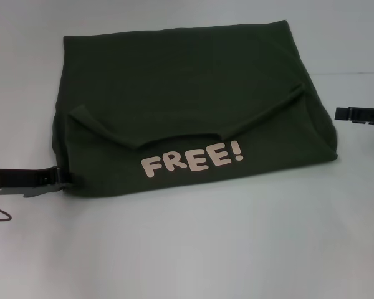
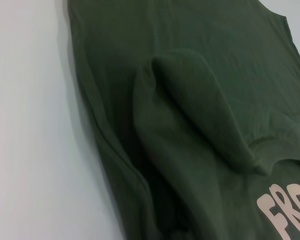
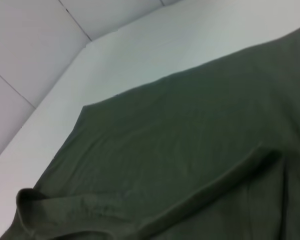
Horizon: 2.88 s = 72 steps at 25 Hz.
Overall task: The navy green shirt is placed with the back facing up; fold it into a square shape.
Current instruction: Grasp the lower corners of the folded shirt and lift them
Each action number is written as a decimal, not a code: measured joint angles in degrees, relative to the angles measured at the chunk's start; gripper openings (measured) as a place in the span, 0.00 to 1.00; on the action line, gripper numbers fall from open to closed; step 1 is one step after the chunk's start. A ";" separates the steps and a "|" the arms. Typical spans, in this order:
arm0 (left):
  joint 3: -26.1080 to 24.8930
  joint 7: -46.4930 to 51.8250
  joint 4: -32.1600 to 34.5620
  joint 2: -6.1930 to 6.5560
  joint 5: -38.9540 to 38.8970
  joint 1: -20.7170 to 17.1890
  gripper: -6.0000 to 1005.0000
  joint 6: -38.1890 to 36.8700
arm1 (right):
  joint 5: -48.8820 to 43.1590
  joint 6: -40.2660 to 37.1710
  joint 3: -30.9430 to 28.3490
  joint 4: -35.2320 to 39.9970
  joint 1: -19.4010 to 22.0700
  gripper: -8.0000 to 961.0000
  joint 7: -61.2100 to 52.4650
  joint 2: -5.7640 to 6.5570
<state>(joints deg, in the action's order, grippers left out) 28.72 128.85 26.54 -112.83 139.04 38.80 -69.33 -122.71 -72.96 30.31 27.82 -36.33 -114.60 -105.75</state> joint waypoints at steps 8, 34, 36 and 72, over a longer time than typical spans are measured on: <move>-0.09 0.26 -0.01 0.02 0.01 0.12 0.03 -0.31 | -0.08 -0.68 9.24 0.13 -1.70 0.74 -12.07 3.22; 0.02 1.39 0.27 0.06 0.22 0.13 0.03 -2.04 | -15.57 11.34 14.77 -0.68 -8.80 0.68 -20.97 -2.15; 0.02 1.40 0.27 0.07 0.24 0.13 0.03 -2.05 | -15.71 12.32 14.95 -1.31 -8.80 0.67 -20.48 -2.47; -0.41 1.40 0.35 0.23 0.25 0.22 0.03 -2.96 | -15.33 14.08 14.28 -2.41 -7.62 0.20 -17.05 -3.18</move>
<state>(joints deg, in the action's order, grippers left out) 28.31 130.25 26.90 -112.60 139.29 39.02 -72.29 -138.04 -58.88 44.59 25.40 -43.95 -131.65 -108.93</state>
